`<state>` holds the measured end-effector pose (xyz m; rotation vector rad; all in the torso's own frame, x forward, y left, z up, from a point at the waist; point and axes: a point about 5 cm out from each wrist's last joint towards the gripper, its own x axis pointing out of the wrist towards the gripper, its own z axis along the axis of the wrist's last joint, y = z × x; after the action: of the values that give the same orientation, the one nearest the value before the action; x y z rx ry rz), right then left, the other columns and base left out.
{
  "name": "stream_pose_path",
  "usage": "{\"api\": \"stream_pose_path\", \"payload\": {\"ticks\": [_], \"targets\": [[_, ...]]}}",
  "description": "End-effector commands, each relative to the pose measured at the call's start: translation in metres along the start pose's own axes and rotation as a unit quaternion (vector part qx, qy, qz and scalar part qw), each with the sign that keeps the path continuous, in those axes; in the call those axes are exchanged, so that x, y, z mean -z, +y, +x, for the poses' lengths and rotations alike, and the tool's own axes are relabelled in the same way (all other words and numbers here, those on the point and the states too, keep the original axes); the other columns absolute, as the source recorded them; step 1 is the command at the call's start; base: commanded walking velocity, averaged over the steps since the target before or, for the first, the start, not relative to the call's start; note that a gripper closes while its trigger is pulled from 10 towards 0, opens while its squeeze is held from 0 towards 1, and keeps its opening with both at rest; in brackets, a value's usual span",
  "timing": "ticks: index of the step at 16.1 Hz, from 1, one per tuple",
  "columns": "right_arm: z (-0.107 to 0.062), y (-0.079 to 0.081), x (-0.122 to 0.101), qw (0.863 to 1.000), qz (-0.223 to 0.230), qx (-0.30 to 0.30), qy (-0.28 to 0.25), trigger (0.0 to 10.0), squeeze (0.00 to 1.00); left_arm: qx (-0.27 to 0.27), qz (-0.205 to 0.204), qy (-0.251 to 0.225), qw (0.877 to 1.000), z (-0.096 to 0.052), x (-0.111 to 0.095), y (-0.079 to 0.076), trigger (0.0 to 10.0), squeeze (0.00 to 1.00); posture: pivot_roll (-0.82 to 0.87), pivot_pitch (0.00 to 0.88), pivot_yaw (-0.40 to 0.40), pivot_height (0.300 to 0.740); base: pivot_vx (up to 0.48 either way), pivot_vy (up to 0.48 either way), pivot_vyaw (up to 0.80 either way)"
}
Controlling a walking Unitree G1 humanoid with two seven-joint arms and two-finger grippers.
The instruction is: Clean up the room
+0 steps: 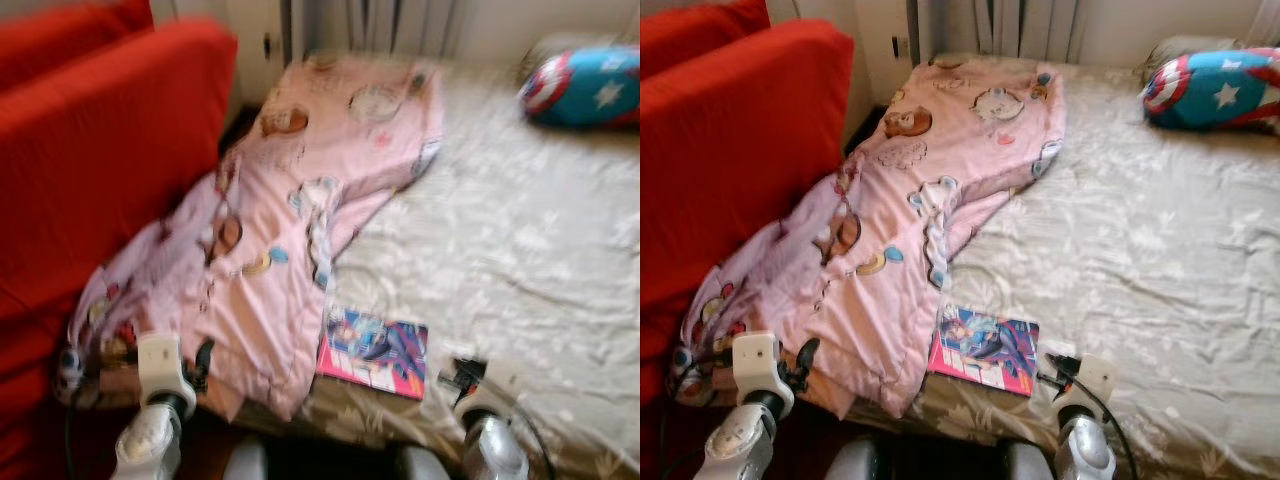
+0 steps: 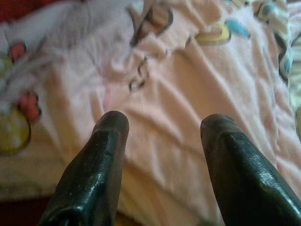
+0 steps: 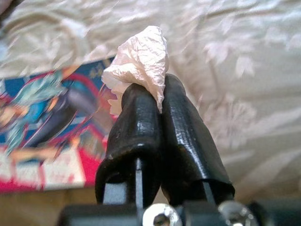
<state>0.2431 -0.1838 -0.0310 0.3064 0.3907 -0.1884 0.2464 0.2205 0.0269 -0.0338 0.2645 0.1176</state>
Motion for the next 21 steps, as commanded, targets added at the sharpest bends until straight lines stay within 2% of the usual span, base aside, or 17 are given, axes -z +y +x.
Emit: {"api": "stream_pose_path", "payload": {"ticks": [1,2,3,4,6,7,10,12,15,21], "targets": [[-0.005,-0.003,0.01,1.0,0.003,0.001,0.021,10.0,0.0,-0.01,-0.006,0.02,1.0,-0.001,0.012,0.003,10.0,0.0,0.06,0.0,-0.003,0.64,0.0,0.0,0.0],[-0.01,-0.007,0.022,0.999,-0.004,0.002,0.05,10.0,0.0,-0.015,-0.005,0.047,0.999,-0.002,0.027,0.005,10.0,0.0,0.05,0.0,-0.005,0.64,0.0,0.0,0.0],[-0.016,-0.011,0.034,0.995,-0.041,0.01,0.095,10.0,0.0,-0.018,-0.009,0.07,0.997,-0.004,0.039,0.006,10.0,0.0,0.05,0.0,-0.007,0.644,0.0,0.0,0.0],[-0.02,-0.011,0.044,0.991,-0.056,0.004,0.125,10.0,0.0,-0.02,-0.014,0.093,0.995,-0.007,0.051,0.006,10.0,0.0,0.05,0.0,-0.011,0.659,0.0,0.0,0.0],[-0.025,-0.011,0.052,0.986,-0.073,-0.015,0.151,10.0,0.0,-0.015,0.001,0.151,0.988,-0.015,0.075,0.004,10.0,0.0,0.04,0.0,-0.009,0.689,0.0,0.0,0.0],[-0.026,-0.013,0.053,0.984,-0.082,-0.015,0.156,10.0,0.0,-0.012,0.01,0.167,0.986,-0.017,0.082,0.003,10.0,0.0,0.04,0.0,-0.009,0.699,0.0,0.0,0.0],[-0.038,-0.022,0.069,0.969,-0.124,-0.017,0.213,10.0,0.0,0.003,0.023,0.238,0.971,-0.027,0.105,-0.004,10.0,0.0,0.03,0.0,-0.005,0.739,0.0,0.0,0.0],[-0.043,-0.026,0.075,0.964,-0.128,-0.006,0.232,10.0,0.0,0.01,0.037,0.269,0.962,-0.033,0.115,-0.007,10.0,0.0,0.03,0.0,-0.01,0.74,0.0,0.0,0.0],[-0.047,-0.022,0.082,0.958,-0.135,-0.018,0.251,10.0,0.0,0.008,0.029,0.298,0.954,-0.041,0.124,-0.008,10.0,0.0,0.02,0.0,-0.012,0.74,0.0,0.0,0.0],[-0.046,-0.018,0.083,0.953,-0.147,-0.034,0.262,10.0,0.0,-0.001,0.024,0.312,0.95,-0.046,0.129,-0.004,10.0,0.0,0.02,0.0,-0.019,0.74,0.0,0.0,0.0]]}}
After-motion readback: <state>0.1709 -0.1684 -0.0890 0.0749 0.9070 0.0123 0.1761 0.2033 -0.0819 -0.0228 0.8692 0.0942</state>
